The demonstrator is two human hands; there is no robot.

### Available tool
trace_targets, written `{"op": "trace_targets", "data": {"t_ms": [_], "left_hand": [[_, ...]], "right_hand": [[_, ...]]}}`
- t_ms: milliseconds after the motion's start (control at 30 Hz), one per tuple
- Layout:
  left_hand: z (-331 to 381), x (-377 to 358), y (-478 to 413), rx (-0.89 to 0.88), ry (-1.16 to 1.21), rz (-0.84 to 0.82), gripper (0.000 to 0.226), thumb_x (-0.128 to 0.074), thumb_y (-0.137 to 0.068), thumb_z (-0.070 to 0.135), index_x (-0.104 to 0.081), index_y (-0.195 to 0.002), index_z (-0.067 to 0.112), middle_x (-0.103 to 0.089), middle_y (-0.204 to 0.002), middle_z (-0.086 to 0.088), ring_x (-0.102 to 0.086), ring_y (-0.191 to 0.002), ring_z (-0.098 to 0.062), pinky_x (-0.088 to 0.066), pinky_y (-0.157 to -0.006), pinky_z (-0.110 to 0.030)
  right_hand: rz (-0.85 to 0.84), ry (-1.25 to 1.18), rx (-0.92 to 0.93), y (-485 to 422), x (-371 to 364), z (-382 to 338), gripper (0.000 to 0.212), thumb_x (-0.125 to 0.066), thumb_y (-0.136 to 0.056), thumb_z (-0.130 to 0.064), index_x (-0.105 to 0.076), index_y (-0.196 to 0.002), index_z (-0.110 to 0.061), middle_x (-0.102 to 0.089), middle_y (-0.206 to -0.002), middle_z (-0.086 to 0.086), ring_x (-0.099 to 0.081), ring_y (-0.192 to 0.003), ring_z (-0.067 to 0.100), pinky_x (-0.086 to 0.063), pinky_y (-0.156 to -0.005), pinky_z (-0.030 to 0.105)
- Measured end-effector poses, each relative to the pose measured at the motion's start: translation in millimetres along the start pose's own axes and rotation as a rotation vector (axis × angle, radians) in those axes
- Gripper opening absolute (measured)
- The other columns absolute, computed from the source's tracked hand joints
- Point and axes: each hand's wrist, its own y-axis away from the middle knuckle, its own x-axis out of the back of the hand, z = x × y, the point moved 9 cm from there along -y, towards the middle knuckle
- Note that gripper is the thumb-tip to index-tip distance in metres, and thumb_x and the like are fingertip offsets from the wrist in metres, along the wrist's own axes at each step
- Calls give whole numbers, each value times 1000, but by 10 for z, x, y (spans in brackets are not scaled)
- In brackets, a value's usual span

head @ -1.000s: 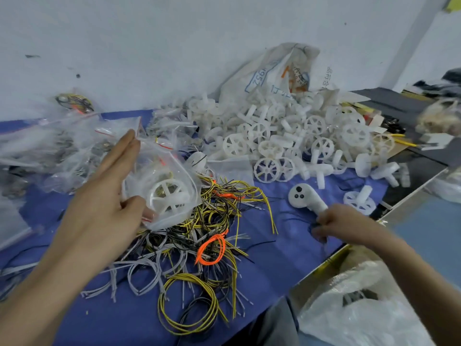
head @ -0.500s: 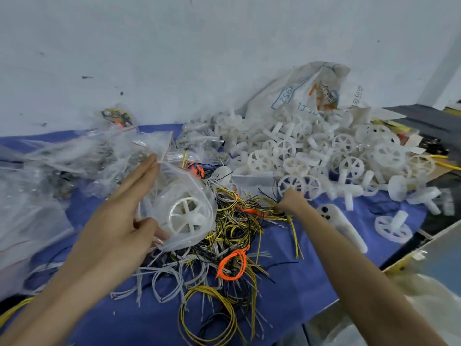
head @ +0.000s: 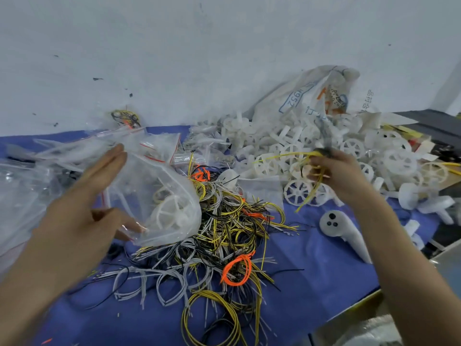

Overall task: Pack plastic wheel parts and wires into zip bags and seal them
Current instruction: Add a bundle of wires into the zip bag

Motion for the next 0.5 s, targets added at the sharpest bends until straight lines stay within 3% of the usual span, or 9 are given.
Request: {"op": "trace_targets", "data": {"t_ms": [67,100,167,233,267,400,433,500], "left_hand": [[-59,136,-17,-7,16,46,101,-39,-73,-34,-47,-124,52,-32,-143,35,-59,-77,21,-54,-43,-22],[-67,193,-24,-17,16,51,99,-39,-74,-34,-48,-127,48,-32,-144,34,-64,-73,13,-54,-43,-23],[-71,312,-27,-40,26,69,88,-47,-77,-23,-48,-132,46,-32,-144,34,-70,-68,-5,-56,-48,-29],[-59,410,-16,-57,-39,81,67,-60,-75,15,-47,-133,46,-38,-140,35,-71,-89,-15,-56,-57,-43],[-40,456,-7,-58,-84,84,67,-61,-69,32,-46,-133,46,-41,-137,35,-68,-99,-17,-54,-58,-50],[-61,668,45,-33,-109,105,81,-73,-62,47,-43,-137,43,-43,-140,27,-63,-109,-24,-45,-71,-70],[-59,717,61,-27,-99,122,84,-75,-61,47,-42,-138,42,-43,-141,26,-62,-111,-26,-45,-72,-69],[-33,759,76,-13,-64,161,76,-69,-65,41,-43,-136,44,-47,-138,26,-65,-106,-23,-54,-68,-53]], "right_hand": [[-77,-155,70,85,-95,-235,14,-57,-87,2,-63,-79,-8,-66,-64,1,-63,-57,15,-56,-59,28],[-96,-81,145,142,-159,-357,17,-56,-88,0,-65,-78,-11,-67,-64,-3,-64,-61,13,-56,-62,26],[-93,428,409,282,-391,-591,22,-58,-87,-2,-68,-75,-17,-68,-68,-8,-63,-70,10,-51,-69,23],[-128,864,612,403,-734,-649,16,-60,-86,-2,-72,-82,-11,-68,-80,5,-61,-81,22,-45,-74,30],[-155,936,638,438,-859,-634,13,-59,-85,-1,-71,-87,-6,-67,-85,11,-60,-84,28,-43,-74,32],[-158,727,570,454,-1081,-649,12,-60,-89,-10,-62,-91,2,-65,-83,18,-62,-77,28,-45,-67,37],[-166,605,535,441,-1145,-664,11,-60,-89,-9,-59,-88,2,-63,-80,18,-64,-73,23,-48,-65,36],[-243,371,417,383,-1355,-621,5,-57,-88,-3,-55,-83,-2,-61,-75,18,-68,-67,21,-54,-64,34]]}}
